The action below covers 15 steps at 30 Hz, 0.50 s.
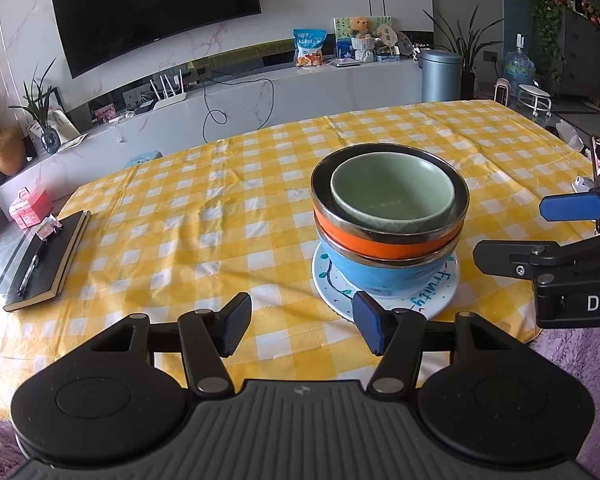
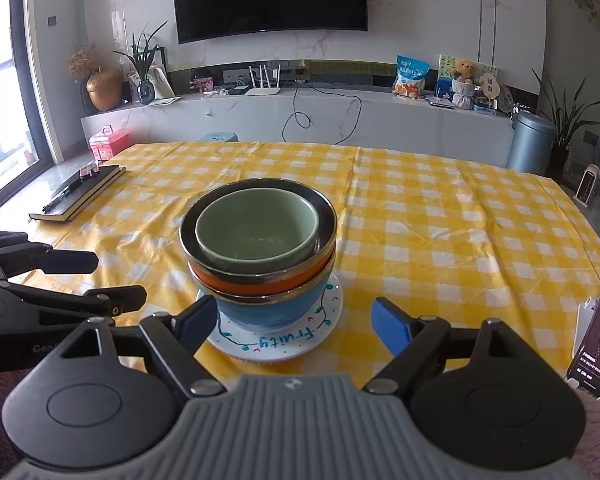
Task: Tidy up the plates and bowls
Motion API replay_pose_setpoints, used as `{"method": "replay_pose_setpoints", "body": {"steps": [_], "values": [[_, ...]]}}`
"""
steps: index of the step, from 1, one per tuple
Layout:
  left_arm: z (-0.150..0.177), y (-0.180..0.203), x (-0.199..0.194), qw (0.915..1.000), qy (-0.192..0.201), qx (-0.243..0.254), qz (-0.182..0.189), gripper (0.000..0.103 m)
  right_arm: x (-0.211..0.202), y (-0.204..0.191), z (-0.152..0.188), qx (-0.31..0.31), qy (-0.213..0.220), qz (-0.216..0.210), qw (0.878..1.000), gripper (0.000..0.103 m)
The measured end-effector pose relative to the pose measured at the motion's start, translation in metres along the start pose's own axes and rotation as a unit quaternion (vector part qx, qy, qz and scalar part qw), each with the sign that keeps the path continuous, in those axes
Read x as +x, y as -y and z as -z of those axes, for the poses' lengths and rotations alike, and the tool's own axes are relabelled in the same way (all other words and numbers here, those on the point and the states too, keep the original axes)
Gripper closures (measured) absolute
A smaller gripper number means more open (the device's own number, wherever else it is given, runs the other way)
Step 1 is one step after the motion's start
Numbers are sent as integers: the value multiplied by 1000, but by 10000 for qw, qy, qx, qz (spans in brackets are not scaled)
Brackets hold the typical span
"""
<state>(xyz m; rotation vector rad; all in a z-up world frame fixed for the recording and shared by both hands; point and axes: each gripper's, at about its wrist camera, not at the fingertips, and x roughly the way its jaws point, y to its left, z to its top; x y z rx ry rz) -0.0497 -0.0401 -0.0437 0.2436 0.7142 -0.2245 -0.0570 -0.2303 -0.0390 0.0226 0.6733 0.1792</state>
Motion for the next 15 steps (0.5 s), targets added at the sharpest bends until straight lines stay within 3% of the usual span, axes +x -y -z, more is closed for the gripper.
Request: {"method": "replay_pose_setpoints", "body": {"steps": [15], "values": [[0, 0, 0, 10000, -5, 9, 2, 34, 1, 0, 0, 1, -14, 16, 10000, 20]]}}
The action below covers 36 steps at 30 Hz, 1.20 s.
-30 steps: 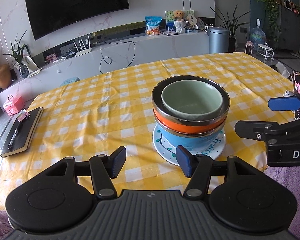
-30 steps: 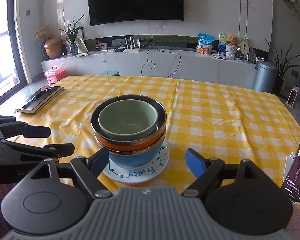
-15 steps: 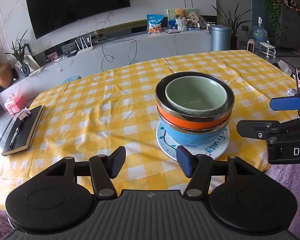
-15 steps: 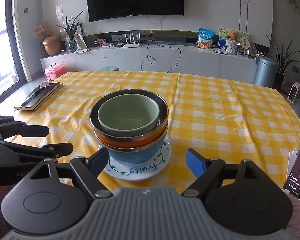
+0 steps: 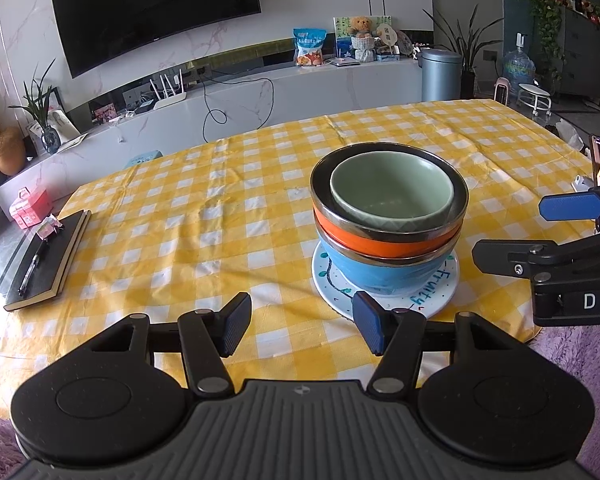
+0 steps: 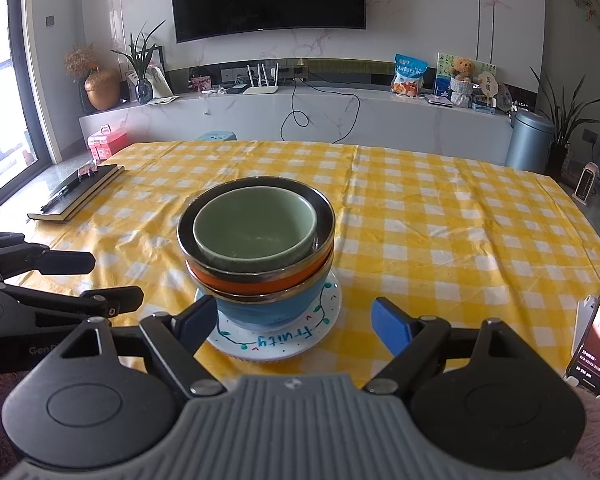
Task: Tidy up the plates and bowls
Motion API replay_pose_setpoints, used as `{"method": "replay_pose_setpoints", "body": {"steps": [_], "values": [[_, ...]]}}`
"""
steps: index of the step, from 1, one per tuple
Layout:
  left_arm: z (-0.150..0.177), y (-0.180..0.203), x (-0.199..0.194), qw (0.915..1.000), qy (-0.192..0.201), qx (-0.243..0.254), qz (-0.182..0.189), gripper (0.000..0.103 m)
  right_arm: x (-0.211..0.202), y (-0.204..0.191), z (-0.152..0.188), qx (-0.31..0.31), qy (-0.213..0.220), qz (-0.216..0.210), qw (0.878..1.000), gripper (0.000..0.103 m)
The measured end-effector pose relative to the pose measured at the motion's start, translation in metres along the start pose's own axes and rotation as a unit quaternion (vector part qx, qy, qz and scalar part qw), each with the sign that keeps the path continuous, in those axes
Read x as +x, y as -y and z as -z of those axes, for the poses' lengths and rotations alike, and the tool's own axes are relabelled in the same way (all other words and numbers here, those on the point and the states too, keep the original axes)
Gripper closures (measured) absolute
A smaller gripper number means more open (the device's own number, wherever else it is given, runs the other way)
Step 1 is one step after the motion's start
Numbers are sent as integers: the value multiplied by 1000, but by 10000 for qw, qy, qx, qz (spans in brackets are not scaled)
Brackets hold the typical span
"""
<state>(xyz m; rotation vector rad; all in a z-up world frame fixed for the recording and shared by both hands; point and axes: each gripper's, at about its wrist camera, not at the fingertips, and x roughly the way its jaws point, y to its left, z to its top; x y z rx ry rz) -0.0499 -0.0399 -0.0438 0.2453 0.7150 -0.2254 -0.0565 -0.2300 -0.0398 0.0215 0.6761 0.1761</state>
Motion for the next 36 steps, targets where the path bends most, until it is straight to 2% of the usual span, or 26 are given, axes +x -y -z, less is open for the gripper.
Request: {"method": "replay_pose_setpoints", "body": {"steps": [36], "values": [[1, -1, 2, 9999, -106, -7, -41, 34, 2, -1, 1, -32, -24, 19, 10000, 19]]}}
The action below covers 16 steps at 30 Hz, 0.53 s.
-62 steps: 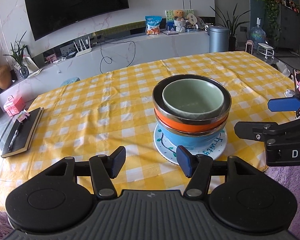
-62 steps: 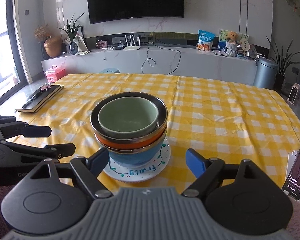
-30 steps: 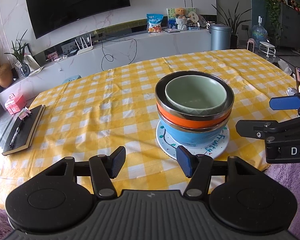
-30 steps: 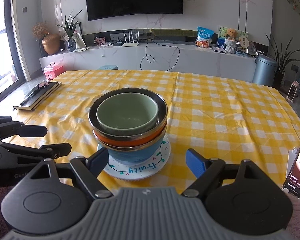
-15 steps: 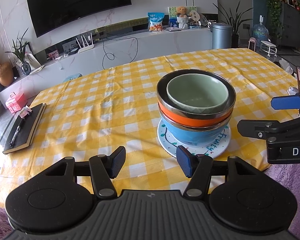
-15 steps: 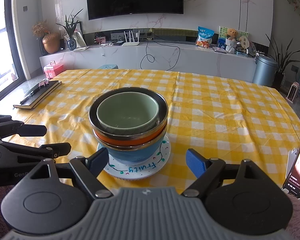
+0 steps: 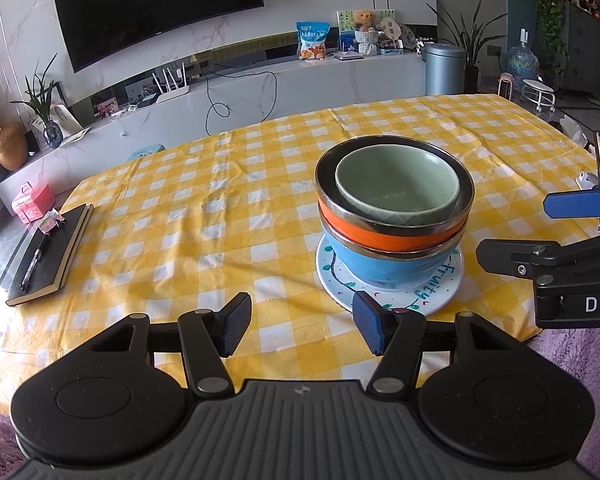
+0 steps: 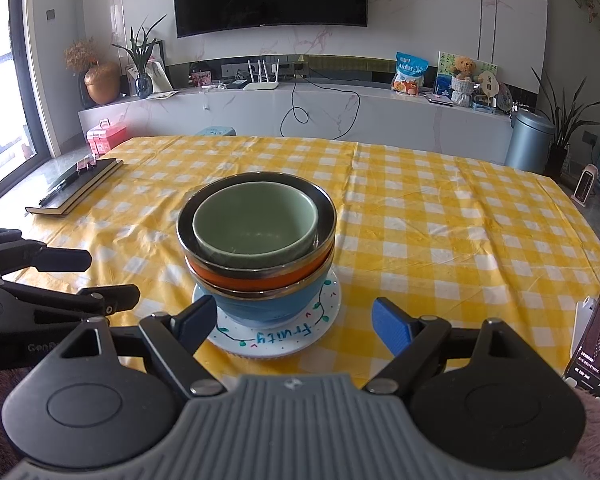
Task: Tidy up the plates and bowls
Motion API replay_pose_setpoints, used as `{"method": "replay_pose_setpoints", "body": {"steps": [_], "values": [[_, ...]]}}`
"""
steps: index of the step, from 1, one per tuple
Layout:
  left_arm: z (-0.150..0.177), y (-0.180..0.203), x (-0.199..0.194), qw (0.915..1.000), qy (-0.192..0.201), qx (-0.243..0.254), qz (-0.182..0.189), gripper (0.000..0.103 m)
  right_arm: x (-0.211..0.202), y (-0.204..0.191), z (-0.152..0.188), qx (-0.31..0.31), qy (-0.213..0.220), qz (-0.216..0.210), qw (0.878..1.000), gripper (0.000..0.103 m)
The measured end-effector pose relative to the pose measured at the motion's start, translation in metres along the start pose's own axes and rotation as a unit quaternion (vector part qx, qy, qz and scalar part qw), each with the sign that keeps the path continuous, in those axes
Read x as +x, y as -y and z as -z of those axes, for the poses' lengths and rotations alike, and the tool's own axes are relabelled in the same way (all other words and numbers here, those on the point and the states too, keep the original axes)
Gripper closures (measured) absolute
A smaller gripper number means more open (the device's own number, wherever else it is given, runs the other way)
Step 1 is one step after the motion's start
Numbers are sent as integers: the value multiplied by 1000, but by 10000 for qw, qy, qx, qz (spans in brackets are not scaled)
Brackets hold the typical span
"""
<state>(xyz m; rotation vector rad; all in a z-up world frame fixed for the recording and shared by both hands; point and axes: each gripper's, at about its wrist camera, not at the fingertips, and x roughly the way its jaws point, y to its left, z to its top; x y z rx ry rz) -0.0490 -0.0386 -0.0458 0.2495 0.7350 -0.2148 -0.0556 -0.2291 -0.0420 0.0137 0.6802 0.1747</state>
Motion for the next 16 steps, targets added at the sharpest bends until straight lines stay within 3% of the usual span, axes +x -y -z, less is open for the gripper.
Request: {"method": "replay_pose_setpoints", "body": {"steps": [16], "values": [[1, -1, 0, 10000, -2, 7, 37, 34, 0, 1, 1, -11, -8, 3, 10000, 19]]}}
